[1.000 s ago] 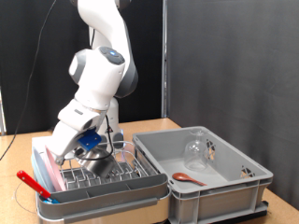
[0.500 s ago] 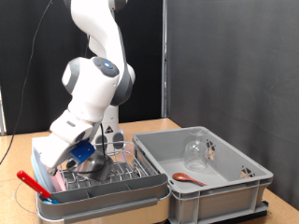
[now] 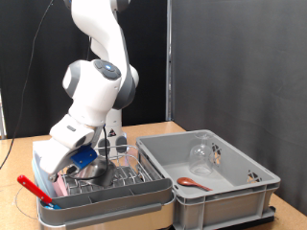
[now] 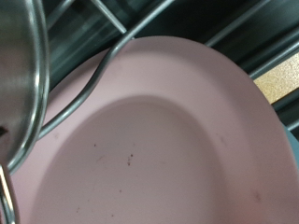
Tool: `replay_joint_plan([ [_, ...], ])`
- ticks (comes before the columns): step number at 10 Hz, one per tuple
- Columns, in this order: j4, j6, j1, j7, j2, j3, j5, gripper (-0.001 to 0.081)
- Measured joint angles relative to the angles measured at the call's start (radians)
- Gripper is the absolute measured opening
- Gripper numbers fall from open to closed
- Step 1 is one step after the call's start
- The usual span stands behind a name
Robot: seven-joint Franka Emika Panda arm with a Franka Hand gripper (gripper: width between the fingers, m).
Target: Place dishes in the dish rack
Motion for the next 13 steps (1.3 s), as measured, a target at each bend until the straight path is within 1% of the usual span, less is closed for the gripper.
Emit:
replay_joint_plan([
  [2, 0.0, 0.0, 0.0, -0.002, -0.001, -0.001, 0.006, 0.0809],
  [4, -0.008, -0.017, -0.001, -0.026, -0.004, -0.004, 0.007, 0.0809],
  [5, -0.023, -0.02, -0.004, -0.045, -0.009, -0.008, 0.002, 0.0809],
  [7, -0.061, -0.012, -0.011, -0.045, -0.019, -0.021, -0.041, 0.0809],
  [9, -0.079, 0.033, -0.024, -0.036, -0.031, -0.04, -0.058, 0.0809],
  [10, -0.085, 0.069, -0.032, -0.04, -0.044, -0.042, -0.04, 0.0809],
  [11, -0.089, 0.09, -0.038, -0.062, -0.064, -0.042, 0.005, 0.0809],
  [13, -0.093, 0.095, -0.039, -0.136, -0.114, -0.04, 0.119, 0.0809],
])
